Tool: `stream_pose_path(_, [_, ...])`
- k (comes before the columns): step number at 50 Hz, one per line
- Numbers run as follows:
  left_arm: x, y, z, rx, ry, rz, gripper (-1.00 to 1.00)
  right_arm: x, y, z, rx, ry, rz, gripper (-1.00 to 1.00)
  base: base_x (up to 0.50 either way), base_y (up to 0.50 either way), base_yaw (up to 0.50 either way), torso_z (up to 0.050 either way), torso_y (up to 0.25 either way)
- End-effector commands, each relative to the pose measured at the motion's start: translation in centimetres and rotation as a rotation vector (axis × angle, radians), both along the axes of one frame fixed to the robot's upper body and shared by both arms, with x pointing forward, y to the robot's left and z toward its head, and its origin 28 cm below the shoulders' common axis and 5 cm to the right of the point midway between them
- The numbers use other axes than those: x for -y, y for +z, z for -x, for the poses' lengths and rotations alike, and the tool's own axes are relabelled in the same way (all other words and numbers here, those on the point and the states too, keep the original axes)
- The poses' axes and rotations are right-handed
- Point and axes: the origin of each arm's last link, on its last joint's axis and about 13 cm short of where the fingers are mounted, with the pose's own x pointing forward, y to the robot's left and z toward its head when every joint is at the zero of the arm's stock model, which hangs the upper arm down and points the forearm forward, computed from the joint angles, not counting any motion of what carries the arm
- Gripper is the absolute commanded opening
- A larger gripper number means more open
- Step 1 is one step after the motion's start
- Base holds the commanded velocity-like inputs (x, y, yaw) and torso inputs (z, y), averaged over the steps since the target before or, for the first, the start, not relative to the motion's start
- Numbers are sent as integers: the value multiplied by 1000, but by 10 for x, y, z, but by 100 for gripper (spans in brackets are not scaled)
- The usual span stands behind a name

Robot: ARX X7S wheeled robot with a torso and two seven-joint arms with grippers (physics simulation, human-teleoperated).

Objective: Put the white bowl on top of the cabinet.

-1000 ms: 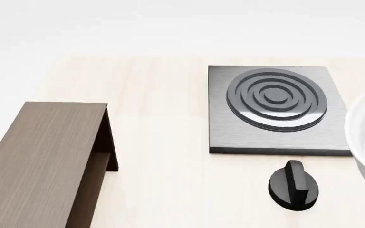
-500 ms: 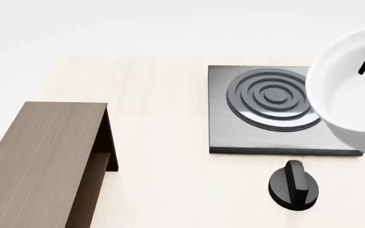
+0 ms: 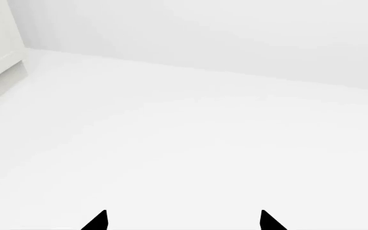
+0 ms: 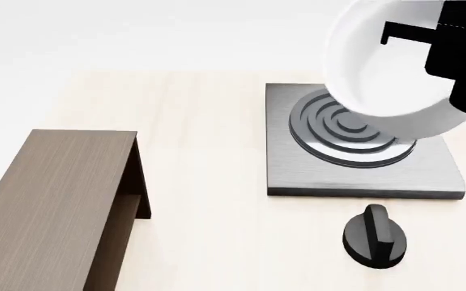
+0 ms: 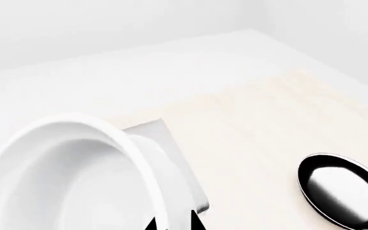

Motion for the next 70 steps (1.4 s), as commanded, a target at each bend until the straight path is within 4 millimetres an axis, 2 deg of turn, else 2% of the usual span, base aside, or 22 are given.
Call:
stream_pose_path(1, [0, 0, 0, 1, 1, 4, 100, -18, 20, -10, 48, 152, 64, -100, 0, 0, 0, 0, 0])
stream_pose_path(8, [0, -1, 0, 0, 2, 6, 100, -26, 25, -10, 64, 328, 161, -100, 0, 0, 0, 3, 1])
stream_pose_path(25, [0, 0, 0, 0, 1, 4, 100, -31, 27, -6, 80, 447, 181, -100, 0, 0, 0, 0, 1])
stream_pose_path(36, [0, -1, 0, 0, 0, 5, 100, -36, 27, -14, 107, 483, 89, -100, 0, 0, 0, 0, 2])
stream_pose_path(42, [-1, -1, 0, 1, 2, 7, 100, -45, 26, -21, 134, 516, -22, -100, 0, 0, 0, 0, 0])
stream_pose_path(50, [-1, -1, 0, 1, 2, 7, 100, -55, 20, -27, 123, 562, -78, -100, 0, 0, 0, 0, 1])
stream_pose_path(61, [0, -1, 0, 1, 2, 9, 100, -68, 13, -33, 105, 623, -97, -100, 0, 0, 0, 1, 1])
stream_pose_path(70, [-1, -2, 0, 2, 2, 11, 100, -78, 14, -39, 106, 662, -116, -100, 0, 0, 0, 0, 1])
